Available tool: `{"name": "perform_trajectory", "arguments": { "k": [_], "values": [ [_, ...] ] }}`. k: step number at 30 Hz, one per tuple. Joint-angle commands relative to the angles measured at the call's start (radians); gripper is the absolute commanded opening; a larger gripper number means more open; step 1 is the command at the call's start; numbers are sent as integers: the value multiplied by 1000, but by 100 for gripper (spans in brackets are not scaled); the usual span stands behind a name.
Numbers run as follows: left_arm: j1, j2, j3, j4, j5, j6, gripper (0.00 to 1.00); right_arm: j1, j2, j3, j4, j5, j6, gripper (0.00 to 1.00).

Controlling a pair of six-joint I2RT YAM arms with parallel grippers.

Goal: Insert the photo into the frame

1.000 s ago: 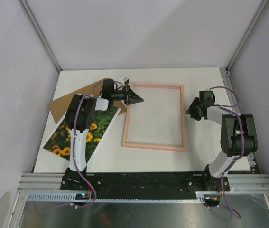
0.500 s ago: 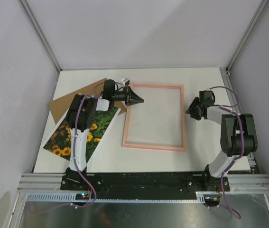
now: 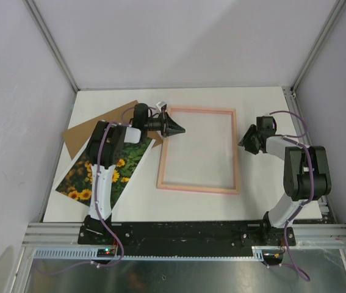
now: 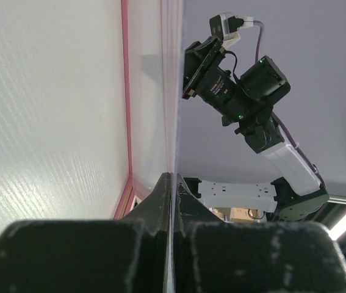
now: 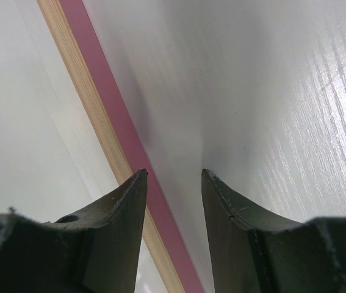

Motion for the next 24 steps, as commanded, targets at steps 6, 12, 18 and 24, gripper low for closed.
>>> {"name": "perform_trajectory", "arguments": {
  "k": [6,12,18,24],
  "values": [
    [2,7,35,51,-4,-6,0,14,38,3,-33,-9,-13,47],
    [7,-1,19,54,-3,-2,0,13,40,3,-31,-10,-13,46],
    [11,-9,3,59,-4,2,0,14,42,3,-29,-9,-13,46],
    [12,-10,-8,64,-3,6,0,14,43,3,-29,-10,-13,46]
  ]
}}
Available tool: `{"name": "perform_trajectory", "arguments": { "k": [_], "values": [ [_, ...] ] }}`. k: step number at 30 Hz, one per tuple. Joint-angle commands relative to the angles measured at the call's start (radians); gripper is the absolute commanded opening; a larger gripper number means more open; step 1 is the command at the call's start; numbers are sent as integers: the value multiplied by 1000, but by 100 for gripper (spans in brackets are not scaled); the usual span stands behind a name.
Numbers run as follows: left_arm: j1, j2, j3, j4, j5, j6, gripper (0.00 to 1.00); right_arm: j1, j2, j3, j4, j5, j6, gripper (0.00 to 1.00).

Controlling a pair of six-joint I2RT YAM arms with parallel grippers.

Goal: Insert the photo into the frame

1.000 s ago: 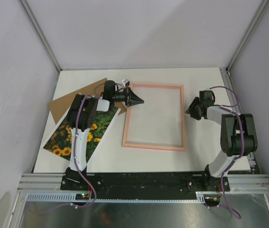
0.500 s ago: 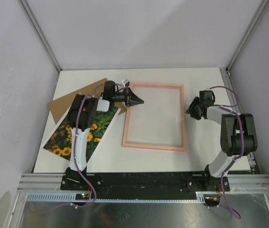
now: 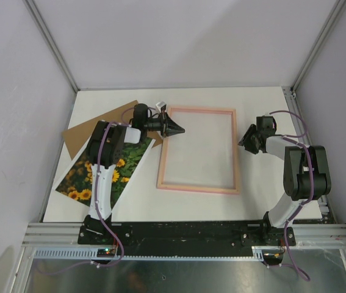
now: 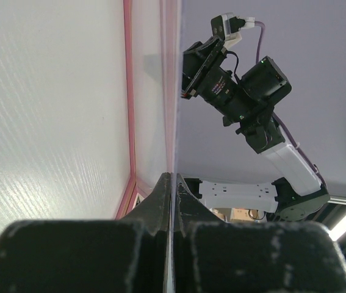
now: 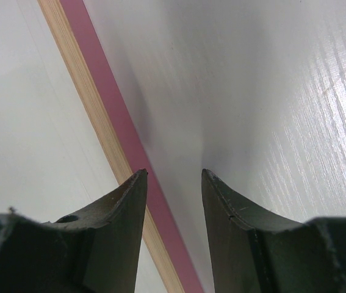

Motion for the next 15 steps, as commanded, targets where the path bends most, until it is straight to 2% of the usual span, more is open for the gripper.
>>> {"name": "perform_trajectory", "arguments": {
  "k": [1,15],
  "values": [
    [7,-19,-10,57,-3,6,0,14,39,0,-34,-10,-13,47],
    [9,-19,-35,74,-5,9,0,16,39,1,-35,-9,-14,47]
  ]
}}
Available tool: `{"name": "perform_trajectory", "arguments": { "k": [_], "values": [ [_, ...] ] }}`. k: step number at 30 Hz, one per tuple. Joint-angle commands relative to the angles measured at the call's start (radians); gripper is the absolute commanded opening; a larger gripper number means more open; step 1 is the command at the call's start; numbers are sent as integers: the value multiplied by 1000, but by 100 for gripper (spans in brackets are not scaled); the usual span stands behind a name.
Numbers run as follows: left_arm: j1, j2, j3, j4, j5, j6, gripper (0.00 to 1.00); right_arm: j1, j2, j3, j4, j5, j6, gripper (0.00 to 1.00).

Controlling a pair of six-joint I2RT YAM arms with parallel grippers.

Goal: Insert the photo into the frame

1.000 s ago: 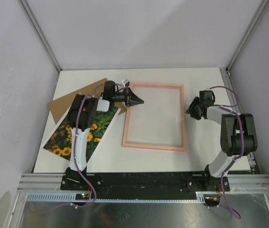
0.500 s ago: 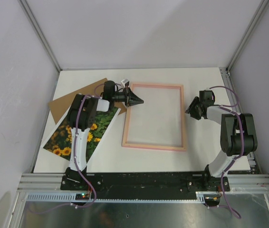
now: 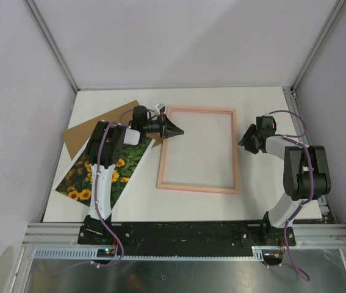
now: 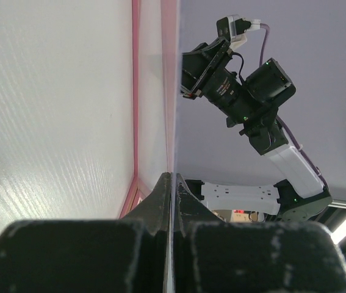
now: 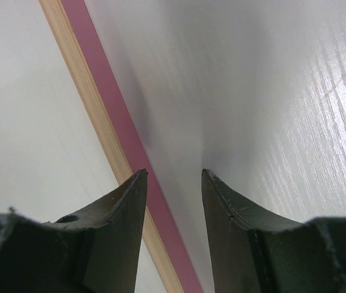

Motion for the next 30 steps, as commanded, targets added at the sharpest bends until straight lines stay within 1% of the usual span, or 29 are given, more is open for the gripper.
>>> {"name": "perform_trajectory", "arguments": {
  "k": [1,30],
  "values": [
    [4,-18,0,52,4,8,0,15,38,1,-41,-9,-11,46],
    [2,31,83,78,11,-25,0,16,41,1,-36,-15,-15,46]
  ]
}}
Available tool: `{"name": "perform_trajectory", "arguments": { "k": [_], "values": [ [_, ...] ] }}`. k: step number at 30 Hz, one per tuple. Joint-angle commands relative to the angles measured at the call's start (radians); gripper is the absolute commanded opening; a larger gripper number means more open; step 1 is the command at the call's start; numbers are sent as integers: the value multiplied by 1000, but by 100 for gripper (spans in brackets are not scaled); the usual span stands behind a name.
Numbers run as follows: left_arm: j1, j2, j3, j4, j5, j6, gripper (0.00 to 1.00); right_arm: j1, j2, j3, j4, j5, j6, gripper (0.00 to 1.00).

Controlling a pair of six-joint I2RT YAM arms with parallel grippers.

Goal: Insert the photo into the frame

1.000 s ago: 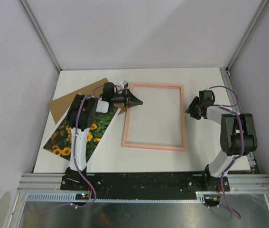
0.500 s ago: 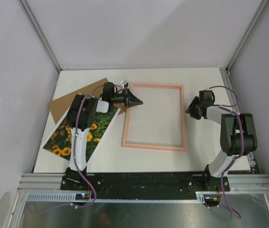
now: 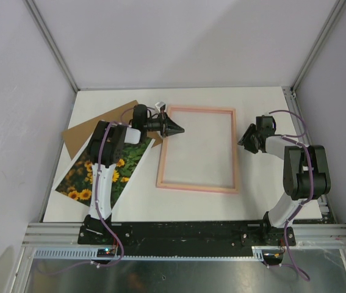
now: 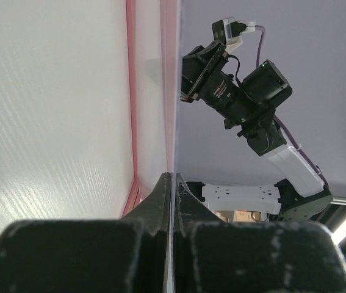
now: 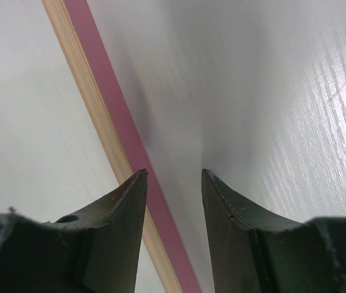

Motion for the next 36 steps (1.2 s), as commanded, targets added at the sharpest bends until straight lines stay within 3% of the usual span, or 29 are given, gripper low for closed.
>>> {"name": "perform_trajectory", "arguments": {
  "k": [1,8,17,27,31,36],
  "values": [
    [1,10,48,56,7,-16,0,14,36,0,-44,-15,-14,46],
    [0,15,47,58,1,-17,2,15,35,0,-44,-17,-14,47],
    [2,11,46,60,-2,-10,30,15,28,0,-47,-14,-16,47],
    [2,4,48,60,-1,-8,44,15,11,0,-53,-1,-17,48],
    [1,5,48,60,-2,-10,47,17,-11,0,-62,18,-21,51],
    [3,8,50,60,-5,-9,49,23,-44,0,-71,41,-26,64]
  ]
}}
